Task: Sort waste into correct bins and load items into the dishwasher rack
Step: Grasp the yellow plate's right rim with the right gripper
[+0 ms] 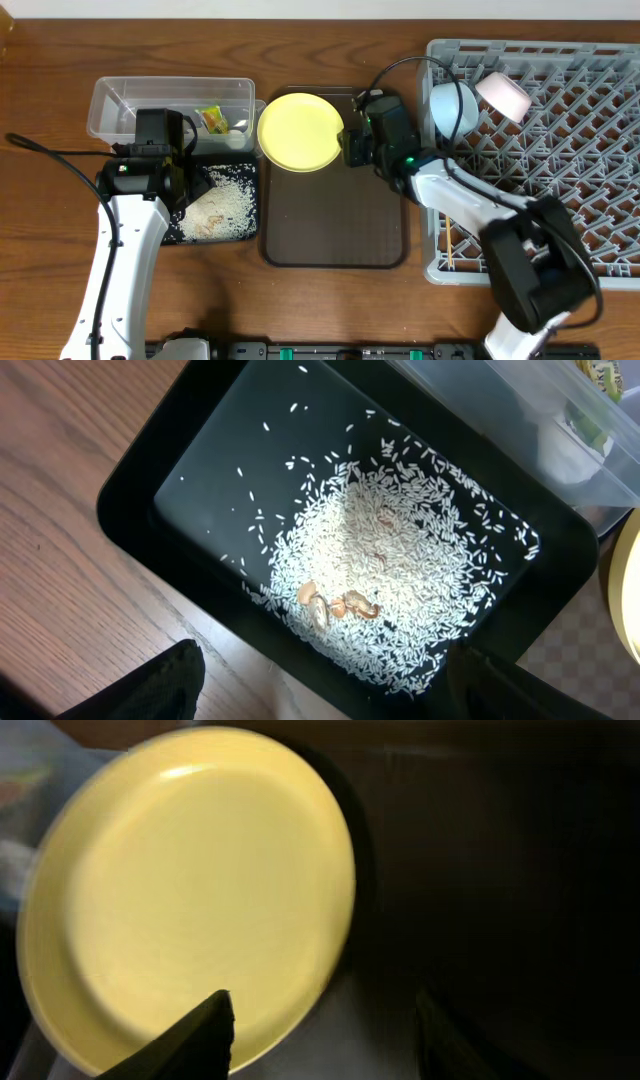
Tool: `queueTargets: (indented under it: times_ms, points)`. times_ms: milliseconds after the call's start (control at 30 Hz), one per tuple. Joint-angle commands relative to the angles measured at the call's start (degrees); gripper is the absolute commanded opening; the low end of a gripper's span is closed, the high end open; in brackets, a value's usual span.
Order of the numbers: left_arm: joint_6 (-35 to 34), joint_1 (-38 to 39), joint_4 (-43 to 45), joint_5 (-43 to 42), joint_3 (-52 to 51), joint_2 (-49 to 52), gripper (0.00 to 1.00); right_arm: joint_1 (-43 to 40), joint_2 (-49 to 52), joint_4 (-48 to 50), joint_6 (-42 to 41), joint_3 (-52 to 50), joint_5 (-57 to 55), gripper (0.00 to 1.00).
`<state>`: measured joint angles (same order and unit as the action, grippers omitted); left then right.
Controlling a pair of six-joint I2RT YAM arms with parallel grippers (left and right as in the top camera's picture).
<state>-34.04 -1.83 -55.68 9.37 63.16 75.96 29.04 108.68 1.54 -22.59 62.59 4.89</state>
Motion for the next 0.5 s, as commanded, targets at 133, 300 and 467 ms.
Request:
queueTargets:
  times_ms: [133, 300, 467]
  points:
    - [0.7, -0.2, -0.2, 0.3, 0.7, -0.4, 0.80, 1.0, 6.4, -2.4, -3.5, 6.5, -1.2, 0.57]
    - [0.7, -0.2, -0.2, 0.3, 0.7, -0.4, 0.80, 1.5, 9.4, -4.2, -3.7, 8.9, -1.2, 0.52]
    - [0.7, -0.2, -0.2, 0.3, 0.7, -0.4, 0.80, 1.5, 9.7, -6.8, -4.4, 8.9, -3.1, 0.36]
